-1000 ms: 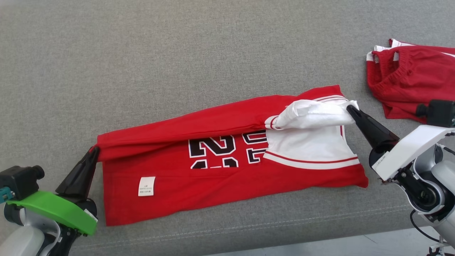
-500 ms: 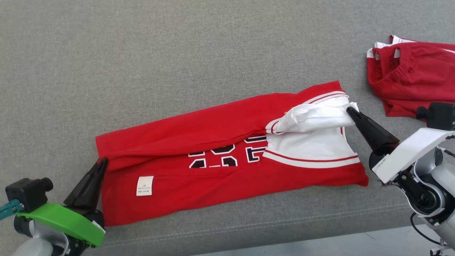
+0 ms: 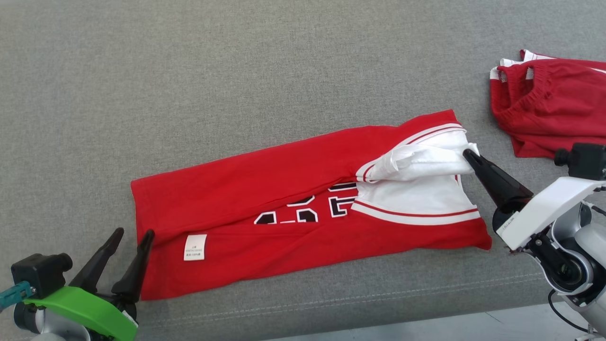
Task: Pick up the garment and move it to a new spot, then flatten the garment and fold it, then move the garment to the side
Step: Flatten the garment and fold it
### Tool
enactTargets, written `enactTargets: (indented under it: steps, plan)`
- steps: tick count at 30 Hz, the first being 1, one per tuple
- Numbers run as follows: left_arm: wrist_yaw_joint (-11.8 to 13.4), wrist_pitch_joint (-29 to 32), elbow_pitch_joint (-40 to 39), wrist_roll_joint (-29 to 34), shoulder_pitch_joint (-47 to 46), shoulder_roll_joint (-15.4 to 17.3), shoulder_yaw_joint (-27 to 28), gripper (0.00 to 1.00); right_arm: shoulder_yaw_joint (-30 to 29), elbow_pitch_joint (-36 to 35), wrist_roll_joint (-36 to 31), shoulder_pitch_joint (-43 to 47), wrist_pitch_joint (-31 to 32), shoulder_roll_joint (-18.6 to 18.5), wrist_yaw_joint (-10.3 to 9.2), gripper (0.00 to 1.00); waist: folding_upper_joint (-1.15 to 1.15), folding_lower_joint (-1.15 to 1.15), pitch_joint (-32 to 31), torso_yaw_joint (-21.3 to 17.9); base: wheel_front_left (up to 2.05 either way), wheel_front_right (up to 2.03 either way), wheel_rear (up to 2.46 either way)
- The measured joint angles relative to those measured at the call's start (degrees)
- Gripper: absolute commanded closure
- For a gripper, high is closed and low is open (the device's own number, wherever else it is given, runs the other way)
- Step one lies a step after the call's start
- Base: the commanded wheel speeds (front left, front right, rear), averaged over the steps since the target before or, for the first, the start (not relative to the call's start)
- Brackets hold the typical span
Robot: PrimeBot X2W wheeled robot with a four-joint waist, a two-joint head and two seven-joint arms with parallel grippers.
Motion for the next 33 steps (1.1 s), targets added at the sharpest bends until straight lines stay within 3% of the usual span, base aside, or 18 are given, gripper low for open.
enactTargets:
  steps: [5, 15, 19, 21, 22, 33]
  plan:
    - [0.0, 0.0, 0.9, 0.2, 0.9, 0.0, 0.4, 0.0, 0.2, 0.2, 0.0, 0.2, 0.0, 0.0, 0.0, 1.0, 0.0, 0.0, -0.7, 0.0, 0.0, 0.0, 0.0]
    - [0.0, 0.0, 1.2, 0.2, 2.2, -0.7, 1.8, 0.0, 1.4, 0.6, -0.1, 1.4, 0.1, 0.0, 0.03, 0.76, 0.0, 0.0, -2.1, -0.8, 0.0, 0.0, 0.0]
    - [0.0, 0.0, 0.9, 0.2, 2.2, -0.8, 2.4, 0.0, 1.4, 1.0, -0.1, 2.5, 0.1, -0.4, -0.03, 0.47, 0.0, 0.0, -2.3, -1.1, 0.0, 0.0, 0.0]
    - [0.0, 0.0, 0.5, 0.2, 2.2, -0.9, 3.2, 0.0, 1.3, 1.4, -0.1, 3.2, 0.1, -0.8, -0.1, 0.08, 0.0, 0.0, -2.3, -1.2, 0.0, 0.0, 0.0]
    - [0.0, 0.0, 0.3, 0.2, 2.2, -0.9, 3.6, 0.0, 1.3, 1.5, -0.1, 3.5, 0.1, -1.0, -0.35, 0.0, 0.0, 0.0, -2.3, -1.3, 0.0, 0.0, 0.0]
    - [0.0, -0.2, -0.6, 0.4, 2.2, -1.6, 4.8, 0.0, 2.4, 2.2, -1.3, 4.3, 0.0, -0.7, -0.52, 0.0, 0.0, 0.0, -1.9, -1.9, 0.0, 0.0, 0.0]
